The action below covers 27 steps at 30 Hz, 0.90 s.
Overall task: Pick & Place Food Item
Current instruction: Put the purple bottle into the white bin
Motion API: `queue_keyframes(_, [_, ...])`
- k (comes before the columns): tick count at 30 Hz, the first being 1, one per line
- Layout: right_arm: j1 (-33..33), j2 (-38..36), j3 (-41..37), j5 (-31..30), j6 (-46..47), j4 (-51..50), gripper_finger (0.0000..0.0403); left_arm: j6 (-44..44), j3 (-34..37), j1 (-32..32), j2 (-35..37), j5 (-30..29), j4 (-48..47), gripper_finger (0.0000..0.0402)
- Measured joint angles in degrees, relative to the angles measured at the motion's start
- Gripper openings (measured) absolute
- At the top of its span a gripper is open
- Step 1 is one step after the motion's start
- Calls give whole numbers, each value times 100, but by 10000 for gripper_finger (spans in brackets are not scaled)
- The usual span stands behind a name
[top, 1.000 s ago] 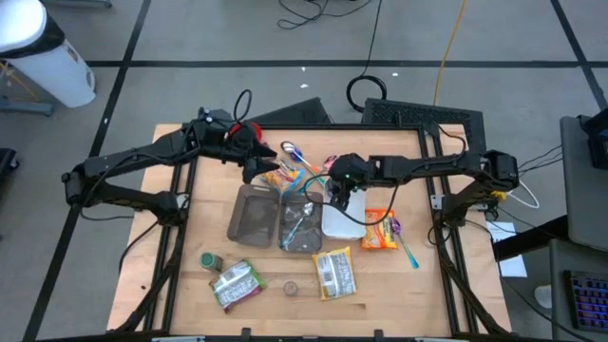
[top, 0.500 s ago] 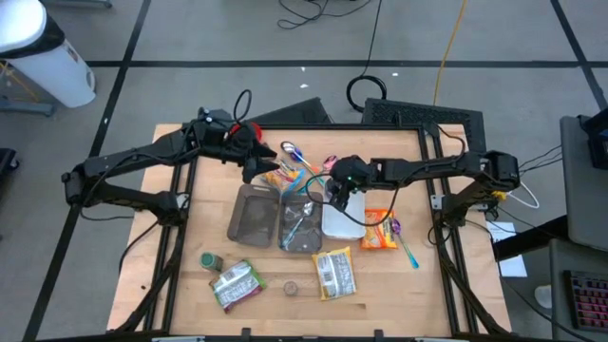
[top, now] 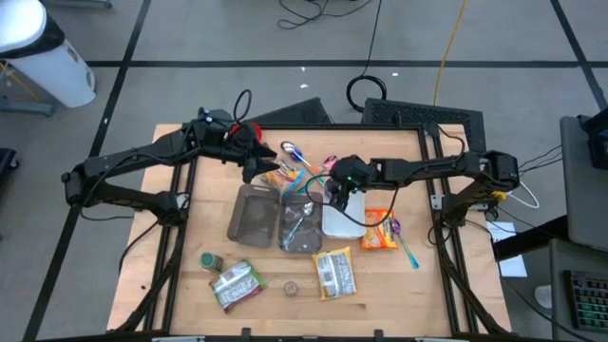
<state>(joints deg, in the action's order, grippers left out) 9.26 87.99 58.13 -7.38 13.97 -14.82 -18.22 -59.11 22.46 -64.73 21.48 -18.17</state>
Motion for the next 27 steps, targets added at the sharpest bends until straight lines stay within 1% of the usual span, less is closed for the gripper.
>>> queue_keyframes(3, [0,13,-15,11,-27,-64,246,0,0,0,0,-1,1,273])
queue_keyframes(6, [0,11,-15,11,-27,-19,253,2,0,0,0,-3,0,273])
queue_keyframes(13, [0,10,-15,11,-77,-14,253,28,0,0,0,-3,-1,273])
queue_keyframes(19, [0,-4,-13,13,-97,-13,261,48,0,0,0,-7,-1,273])
queue_keyframes(27, [0,-259,-3,12,-163,-37,260,46,0,0,0,-7,-3,273])
